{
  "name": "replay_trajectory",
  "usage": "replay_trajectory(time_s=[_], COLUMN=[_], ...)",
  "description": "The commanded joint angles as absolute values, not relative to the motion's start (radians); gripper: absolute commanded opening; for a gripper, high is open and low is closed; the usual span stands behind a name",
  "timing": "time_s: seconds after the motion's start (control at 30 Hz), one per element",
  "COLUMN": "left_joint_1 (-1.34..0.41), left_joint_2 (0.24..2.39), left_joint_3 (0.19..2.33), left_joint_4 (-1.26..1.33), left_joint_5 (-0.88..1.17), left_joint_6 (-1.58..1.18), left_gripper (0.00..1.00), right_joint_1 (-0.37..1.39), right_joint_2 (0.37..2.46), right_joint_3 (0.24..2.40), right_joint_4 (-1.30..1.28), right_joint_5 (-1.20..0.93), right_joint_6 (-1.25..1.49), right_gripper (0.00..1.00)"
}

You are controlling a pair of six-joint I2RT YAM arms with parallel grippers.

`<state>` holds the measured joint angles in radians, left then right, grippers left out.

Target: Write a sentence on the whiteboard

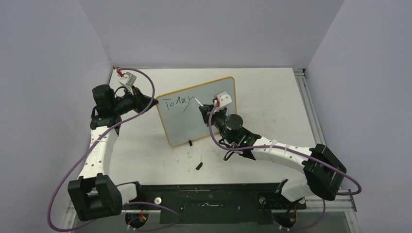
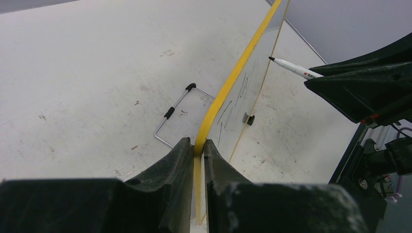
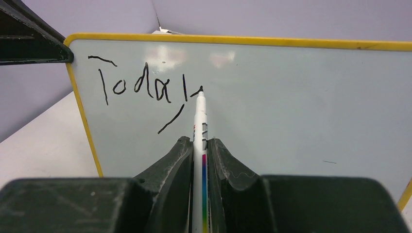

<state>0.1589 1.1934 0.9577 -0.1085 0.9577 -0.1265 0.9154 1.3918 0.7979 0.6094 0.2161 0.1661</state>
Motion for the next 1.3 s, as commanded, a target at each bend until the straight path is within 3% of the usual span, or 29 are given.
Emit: replay_trajectory(time_s=[0.0, 1.27], left_joint_1=[0.167, 0.168], left_joint_2=[1.184, 1.187], left_joint_3=[0.959, 0.962], left_joint_4=[-0.097, -0.095], left_joint_5=[0.961, 0.969], left_joint_6=[-0.117, -0.12], left_gripper=[0.0, 0.0], right_joint_1=[0.902, 0.891], right_joint_2=[1.413, 1.443], right_joint_3=[0.855, 0.816], right_joint_4=[0.713, 0.711], right_joint_5=[0.219, 0.265], right_joint_6=[0.155, 0.184], right_gripper=[0.05, 0.05])
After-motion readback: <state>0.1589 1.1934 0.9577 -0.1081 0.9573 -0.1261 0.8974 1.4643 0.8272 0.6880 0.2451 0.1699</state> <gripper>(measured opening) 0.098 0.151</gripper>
